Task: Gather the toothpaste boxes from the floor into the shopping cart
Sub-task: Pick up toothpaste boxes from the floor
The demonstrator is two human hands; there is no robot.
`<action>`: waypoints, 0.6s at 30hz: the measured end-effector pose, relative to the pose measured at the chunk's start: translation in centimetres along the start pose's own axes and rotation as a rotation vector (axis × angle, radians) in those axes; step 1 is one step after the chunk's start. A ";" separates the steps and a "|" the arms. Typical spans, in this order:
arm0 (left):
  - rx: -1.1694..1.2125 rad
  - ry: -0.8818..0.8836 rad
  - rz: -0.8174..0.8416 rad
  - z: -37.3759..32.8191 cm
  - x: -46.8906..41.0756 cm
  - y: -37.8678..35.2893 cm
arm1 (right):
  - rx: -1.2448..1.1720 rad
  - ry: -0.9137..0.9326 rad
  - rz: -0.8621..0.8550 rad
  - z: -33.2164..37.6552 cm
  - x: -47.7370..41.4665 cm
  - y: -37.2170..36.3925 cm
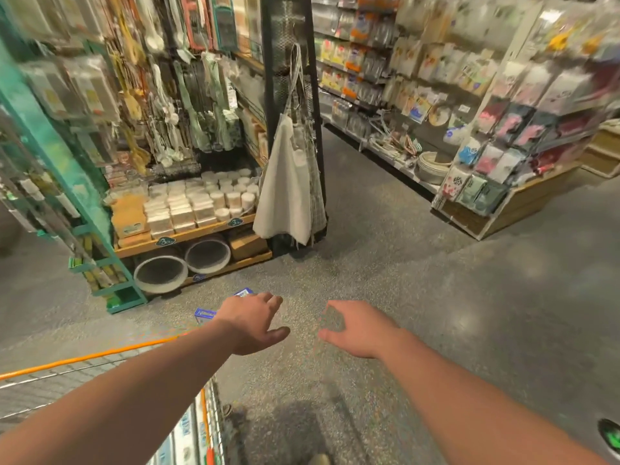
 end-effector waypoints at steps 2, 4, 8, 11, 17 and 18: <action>0.019 0.033 0.014 1.6 -3.3 -1.0 | 0.011 0.004 0.023 -1.1 -3.7 0.5; 0.021 0.061 0.015 3.4 -6.9 -1.9 | 0.019 0.014 0.031 -2.1 -7.9 1.5; 0.044 0.141 0.048 6.9 -12.5 -2.7 | 0.051 0.065 0.044 -2.4 -15.1 4.1; 0.076 0.224 0.048 9.9 -16.0 -2.6 | 0.062 0.140 0.067 -1.4 -20.6 5.8; 0.077 0.360 0.066 15.5 -21.5 -3.2 | 0.103 0.331 0.106 1.8 -32.4 7.0; 0.078 0.397 0.072 16.5 -22.3 -3.5 | 0.108 0.377 0.118 2.5 -34.5 6.9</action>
Point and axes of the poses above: each hand's wrist, its own x-axis away from the middle knuckle, its own y-axis out of the back of the hand, z = x × y, the point moved 8 cm from there along -x, towards the middle knuckle, and after that the axes turned 11 degrees about -z, right-handed, at the moved point
